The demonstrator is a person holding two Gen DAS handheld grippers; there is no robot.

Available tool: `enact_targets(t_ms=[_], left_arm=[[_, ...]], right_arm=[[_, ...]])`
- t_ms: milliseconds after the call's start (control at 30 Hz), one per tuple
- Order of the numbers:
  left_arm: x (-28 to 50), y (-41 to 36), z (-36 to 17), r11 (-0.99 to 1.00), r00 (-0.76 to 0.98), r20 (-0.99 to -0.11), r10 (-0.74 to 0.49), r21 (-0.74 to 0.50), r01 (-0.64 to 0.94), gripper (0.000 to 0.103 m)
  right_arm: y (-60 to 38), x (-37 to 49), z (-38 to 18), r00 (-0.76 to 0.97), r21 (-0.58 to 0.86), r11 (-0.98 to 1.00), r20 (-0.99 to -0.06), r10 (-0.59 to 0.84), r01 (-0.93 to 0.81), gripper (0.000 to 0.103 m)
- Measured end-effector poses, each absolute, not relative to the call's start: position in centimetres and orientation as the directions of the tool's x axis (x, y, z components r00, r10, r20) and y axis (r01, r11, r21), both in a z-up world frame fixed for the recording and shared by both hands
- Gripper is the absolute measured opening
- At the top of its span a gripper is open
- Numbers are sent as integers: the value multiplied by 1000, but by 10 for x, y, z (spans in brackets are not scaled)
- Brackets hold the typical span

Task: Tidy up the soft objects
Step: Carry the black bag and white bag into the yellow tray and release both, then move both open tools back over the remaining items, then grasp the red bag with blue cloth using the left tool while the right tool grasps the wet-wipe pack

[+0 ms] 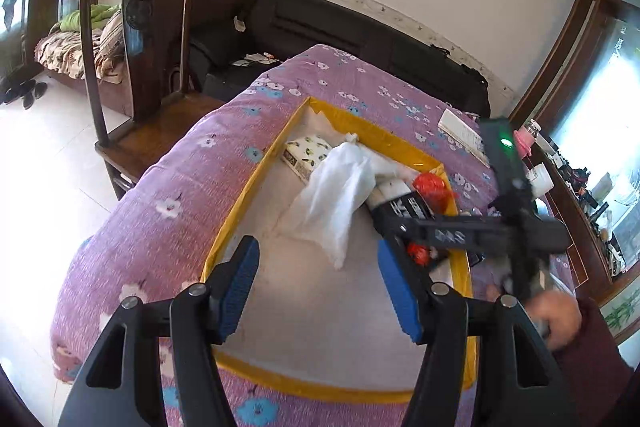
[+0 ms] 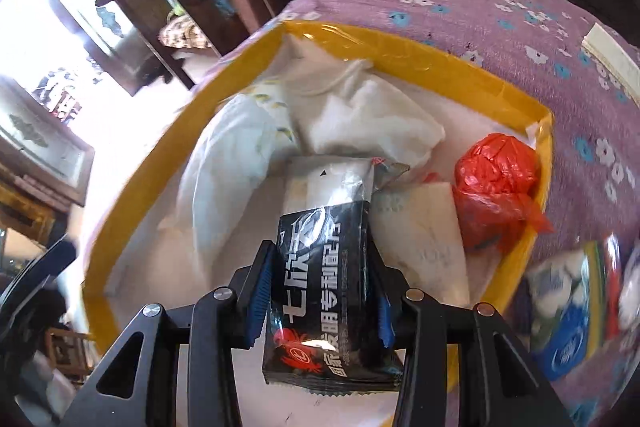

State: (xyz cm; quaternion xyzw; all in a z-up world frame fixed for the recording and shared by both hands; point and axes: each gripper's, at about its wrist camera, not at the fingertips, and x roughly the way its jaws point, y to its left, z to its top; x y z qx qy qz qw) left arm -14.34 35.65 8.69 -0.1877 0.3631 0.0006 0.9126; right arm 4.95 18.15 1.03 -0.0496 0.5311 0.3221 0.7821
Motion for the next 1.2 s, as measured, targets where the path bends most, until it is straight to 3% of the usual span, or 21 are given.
enact_targets(t_ms=[100, 167, 233, 300, 600, 833, 1200], left_arm=[[-147, 353, 89, 935, 737, -663, -128, -329, -133, 63], [-149, 351, 90, 940, 740, -662, -119, -315, -130, 67], [-152, 347, 91, 946, 743, -660, -109, -299, -127, 68], [-153, 342, 91, 950, 742, -661, -109, -290, -119, 69], [-171, 304, 99, 968, 751, -650, -115, -244, -63, 77], [-175, 248, 108, 973, 751, -638, -169, -228, 25, 81], [-143, 124, 85, 955, 622, -725, -294, -205, 213, 81]], right_arm=[[168, 49, 18, 246, 318, 788, -831, 499, -527, 50], [149, 45, 32, 260, 382, 775, -788, 558, -504, 60], [122, 37, 51, 329, 386, 785, -750, 573, -485, 77], [86, 27, 65, 393, 377, 803, -725, 566, -462, 80], [-100, -11, 69, 601, 307, 927, -706, 373, -215, 84], [-239, -50, 50, 655, 361, 932, -713, 250, 36, 84], [-255, -75, 29, 655, 365, 931, -701, 281, -8, 84]])
